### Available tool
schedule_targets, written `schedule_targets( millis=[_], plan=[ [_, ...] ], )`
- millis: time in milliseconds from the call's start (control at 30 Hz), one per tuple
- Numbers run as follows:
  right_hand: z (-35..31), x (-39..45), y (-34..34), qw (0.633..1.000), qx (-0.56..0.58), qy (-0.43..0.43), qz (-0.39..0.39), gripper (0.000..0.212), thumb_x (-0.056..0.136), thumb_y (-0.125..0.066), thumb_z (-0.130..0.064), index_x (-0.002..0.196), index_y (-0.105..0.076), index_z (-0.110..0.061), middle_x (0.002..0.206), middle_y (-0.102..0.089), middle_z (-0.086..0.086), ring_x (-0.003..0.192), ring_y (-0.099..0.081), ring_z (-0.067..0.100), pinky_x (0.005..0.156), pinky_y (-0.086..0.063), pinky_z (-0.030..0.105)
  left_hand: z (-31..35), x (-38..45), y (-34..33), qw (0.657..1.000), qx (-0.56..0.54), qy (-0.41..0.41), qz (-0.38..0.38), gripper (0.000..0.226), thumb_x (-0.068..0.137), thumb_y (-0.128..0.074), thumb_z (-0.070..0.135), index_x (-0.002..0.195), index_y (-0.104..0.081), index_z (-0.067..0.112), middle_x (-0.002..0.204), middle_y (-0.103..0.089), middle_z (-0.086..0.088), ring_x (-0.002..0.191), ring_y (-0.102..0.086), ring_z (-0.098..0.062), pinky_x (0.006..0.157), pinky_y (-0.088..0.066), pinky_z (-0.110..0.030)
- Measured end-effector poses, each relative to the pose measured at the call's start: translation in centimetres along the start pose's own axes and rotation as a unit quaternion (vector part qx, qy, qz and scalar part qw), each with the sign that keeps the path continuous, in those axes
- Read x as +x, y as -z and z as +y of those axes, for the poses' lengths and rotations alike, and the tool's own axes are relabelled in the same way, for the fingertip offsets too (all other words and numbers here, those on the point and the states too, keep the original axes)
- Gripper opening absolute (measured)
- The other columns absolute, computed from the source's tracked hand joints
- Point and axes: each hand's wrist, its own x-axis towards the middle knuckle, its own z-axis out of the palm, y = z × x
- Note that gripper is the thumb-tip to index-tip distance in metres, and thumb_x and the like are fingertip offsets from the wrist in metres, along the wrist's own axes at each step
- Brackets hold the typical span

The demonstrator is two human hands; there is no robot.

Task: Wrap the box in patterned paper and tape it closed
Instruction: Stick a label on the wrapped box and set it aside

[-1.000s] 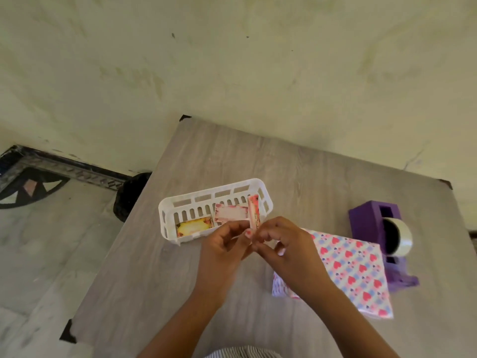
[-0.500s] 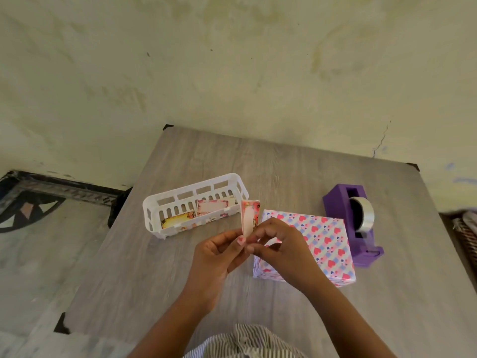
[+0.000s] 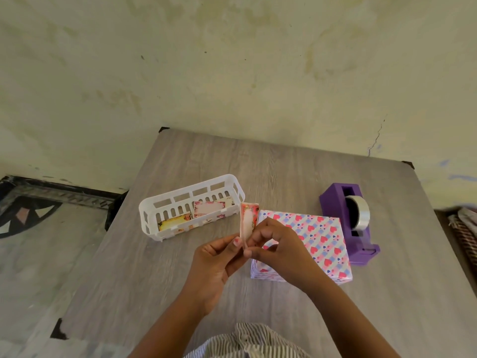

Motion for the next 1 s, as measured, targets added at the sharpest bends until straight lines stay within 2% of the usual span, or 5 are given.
schedule_targets(
  millis=[133,433,600,800,1000],
  plan=[
    [0.4,0.2,0.4,0.998,0.052,-0.028,-0.013,0.014,0.073,-0.078,-0.024,0.068,-0.066,-0.03,0.08,-0.064,-0.012,0.083,-0.061,0.004,0.072,-0.049,0.012,-0.2,0.2,0.0,1.0,0.027,0.008,0.004,0.021,0.089,-0.053,0.007,0.102,-0.068,0.001,0.099,-0.072,-0.015,0.094,-0.069,-0.025,0.08,-0.057,-0.03],
    [1.2,0.1,2.1,0.993,0.063,-0.101,0.018,0.017,0.081,-0.07,-0.009,0.067,-0.066,-0.017,0.075,-0.068,0.001,0.075,-0.064,0.021,0.069,-0.053,0.023,-0.9,2.8,1.2,0.961,0.251,-0.04,0.105,0.01,0.089,-0.061,0.012,0.086,-0.067,0.019,0.091,-0.069,0.006,0.083,-0.069,-0.015,0.063,-0.056,-0.02],
    [2.3,0.0,4.6,0.986,0.071,-0.133,0.074,0.019,0.082,-0.068,-0.007,0.065,-0.062,-0.011,0.074,-0.068,0.01,0.071,-0.065,0.025,0.069,-0.054,0.025,-1.6,6.5,3.3,0.893,0.432,-0.046,0.116,0.008,0.092,-0.058,0.018,0.09,-0.066,0.017,0.093,-0.066,0.003,0.076,-0.065,-0.007,0.06,-0.056,-0.018],
    [3.3,-0.4,6.2,0.981,0.07,-0.141,0.116,0.009,0.084,-0.067,-0.005,0.08,-0.062,-0.011,0.083,-0.071,0.001,0.073,-0.07,0.016,0.072,-0.058,0.026,-2.6,11.8,5.7,0.836,0.534,0.008,0.126,0.009,0.088,-0.063,0.012,0.095,-0.068,0.011,0.098,-0.069,-0.007,0.077,-0.068,-0.017,0.072,-0.058,-0.038],
    [3.5,-0.8,5.9,0.981,-0.022,-0.108,0.16,0.022,0.083,-0.069,-0.009,0.072,-0.058,-0.025,0.08,-0.065,-0.016,0.074,-0.065,0.004,0.07,-0.051,0.011,-3.8,12.6,4.6,0.769,0.618,-0.067,0.148,0.02,0.094,-0.054,0.015,0.105,-0.071,0.014,0.108,-0.068,-0.004,0.099,-0.06,-0.02,0.075,-0.037,-0.021]
  ],
)
